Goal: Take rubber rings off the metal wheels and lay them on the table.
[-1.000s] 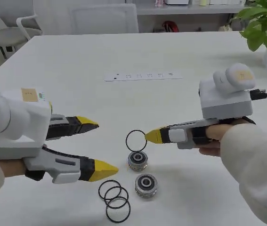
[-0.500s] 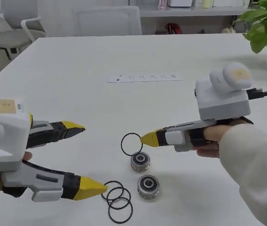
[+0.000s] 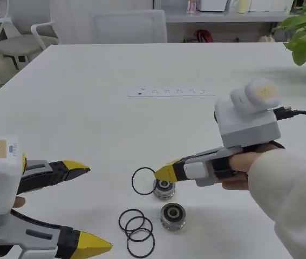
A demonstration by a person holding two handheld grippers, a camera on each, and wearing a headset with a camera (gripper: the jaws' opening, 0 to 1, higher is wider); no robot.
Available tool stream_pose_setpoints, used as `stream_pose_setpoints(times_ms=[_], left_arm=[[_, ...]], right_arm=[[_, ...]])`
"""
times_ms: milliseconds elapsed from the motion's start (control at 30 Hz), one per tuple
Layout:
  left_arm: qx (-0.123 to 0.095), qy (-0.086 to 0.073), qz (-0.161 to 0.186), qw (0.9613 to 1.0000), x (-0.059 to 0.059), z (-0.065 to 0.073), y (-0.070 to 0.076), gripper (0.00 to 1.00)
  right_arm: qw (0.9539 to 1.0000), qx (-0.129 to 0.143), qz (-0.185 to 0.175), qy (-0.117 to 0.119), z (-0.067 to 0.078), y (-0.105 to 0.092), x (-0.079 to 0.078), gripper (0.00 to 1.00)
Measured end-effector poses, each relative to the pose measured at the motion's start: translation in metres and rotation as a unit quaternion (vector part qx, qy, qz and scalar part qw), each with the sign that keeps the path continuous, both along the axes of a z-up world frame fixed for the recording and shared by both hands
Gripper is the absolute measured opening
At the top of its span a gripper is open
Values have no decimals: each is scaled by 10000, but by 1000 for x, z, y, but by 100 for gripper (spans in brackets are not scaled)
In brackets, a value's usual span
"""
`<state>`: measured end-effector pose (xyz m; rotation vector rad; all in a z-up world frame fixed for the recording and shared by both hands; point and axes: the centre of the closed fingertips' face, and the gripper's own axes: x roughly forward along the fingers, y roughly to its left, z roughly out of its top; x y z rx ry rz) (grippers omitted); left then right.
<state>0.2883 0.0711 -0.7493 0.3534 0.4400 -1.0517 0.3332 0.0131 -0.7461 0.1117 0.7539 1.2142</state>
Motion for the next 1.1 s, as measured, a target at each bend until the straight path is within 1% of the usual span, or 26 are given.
stream_pose_setpoints(times_ms=[300, 467, 533, 667, 767, 933, 1100], left_arm=[[16, 55, -62, 10000, -3, -2, -2, 83], [58, 107, -93, 9999, -5, -5, -2, 82], [80, 122, -99, 9998, -5, -6, -2, 82], [120, 203, -128, 9996, -7, -10, -3, 82], [127, 212, -175, 9995, -9, -10, -4, 82], [118, 219, -149, 9996, -9, -10, -3, 82], [129, 240, -171, 9995, -10, -11, -4, 81]], right_arm=[[9990, -176, 351, 195, -13, 8, -17, 0], [9975, -342, 542, 303, -23, 9, -27, 0], [9971, -374, 584, 313, -26, 9, -28, 0], [9957, -464, 704, 388, -33, 10, -33, 0], [9945, -553, 781, 432, -39, 11, -36, 0], [9934, -615, 850, 455, -42, 11, -40, 0], [9929, -694, 866, 435, -46, 10, -39, 0]])
